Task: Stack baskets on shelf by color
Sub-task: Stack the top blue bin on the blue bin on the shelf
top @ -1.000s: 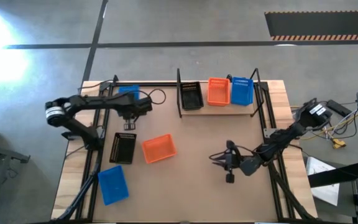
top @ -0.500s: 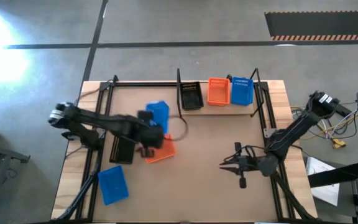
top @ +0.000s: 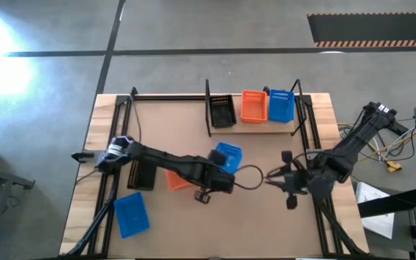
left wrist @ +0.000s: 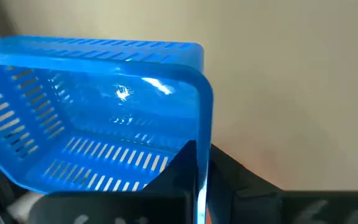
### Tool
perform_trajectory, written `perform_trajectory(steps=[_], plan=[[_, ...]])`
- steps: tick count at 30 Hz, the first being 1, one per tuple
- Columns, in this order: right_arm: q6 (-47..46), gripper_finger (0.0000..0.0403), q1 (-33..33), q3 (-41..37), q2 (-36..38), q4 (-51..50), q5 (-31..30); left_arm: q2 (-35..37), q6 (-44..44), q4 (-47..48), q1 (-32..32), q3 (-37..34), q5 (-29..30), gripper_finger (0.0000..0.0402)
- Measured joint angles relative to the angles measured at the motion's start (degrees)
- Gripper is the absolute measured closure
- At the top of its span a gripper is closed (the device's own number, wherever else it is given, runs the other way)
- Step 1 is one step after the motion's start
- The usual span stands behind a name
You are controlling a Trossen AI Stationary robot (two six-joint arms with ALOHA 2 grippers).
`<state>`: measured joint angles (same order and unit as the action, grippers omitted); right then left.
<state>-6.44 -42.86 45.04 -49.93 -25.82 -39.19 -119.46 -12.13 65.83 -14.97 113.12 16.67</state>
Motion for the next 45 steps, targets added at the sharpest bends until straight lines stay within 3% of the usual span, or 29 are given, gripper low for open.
perform_trajectory(steps=[5, 9, 13, 18, 27, 32, 37, 39, 45], plan=[[3.8, 0.0305, 5.0, 7.6, -6.0, -15.3, 4.2, -2.5, -11.1, -0.7, -1.1, 3.0, 0.0, 0.0402], [15.6, 0.0252, 8.6, 11.6, -10.3, -22.3, 7.2, -2.6, -17.5, -0.9, -2.2, 2.2, 0.1, 0.0402], [30.5, 0.022, 12.0, 13.3, -12.8, -23.1, 9.0, -2.6, -22.2, -0.9, -4.2, 1.0, 0.1, 0.0402], [47.8, 0.022, 16.4, 12.7, -17.4, -19.0, 17.2, -2.6, -24.9, -1.7, -6.2, 0.7, 0.0, 0.0402], [63.0, 0.0251, 17.8, 13.2, -26.9, -10.7, 19.0, -2.6, -25.8, -2.8, -7.1, 0.4, 0.0, 0.0402], [61.1, 0.0295, 17.8, 13.7, -30.3, -10.9, 22.7, -2.6, -26.5, -2.8, -7.2, 0.3, 0.9, 0.0401], [52.1, 0.0377, 17.7, 13.8, -30.9, -12.4, 26.7, -2.6, -26.2, -2.5, -7.1, 0.3, 4.7, 0.0401], [46.6, 0.0385, 17.5, 13.8, -30.3, -13.7, 26.9, -2.6, -26.3, -2.5, -6.6, 0.3, 7.5, 0.0397], [26.0, 0.0393, 17.5, 14.0, -28.3, -15.2, 31.8, -1.3, -24.8, 0.0, -3.4, 0.3, 15.8, 0.0322]])
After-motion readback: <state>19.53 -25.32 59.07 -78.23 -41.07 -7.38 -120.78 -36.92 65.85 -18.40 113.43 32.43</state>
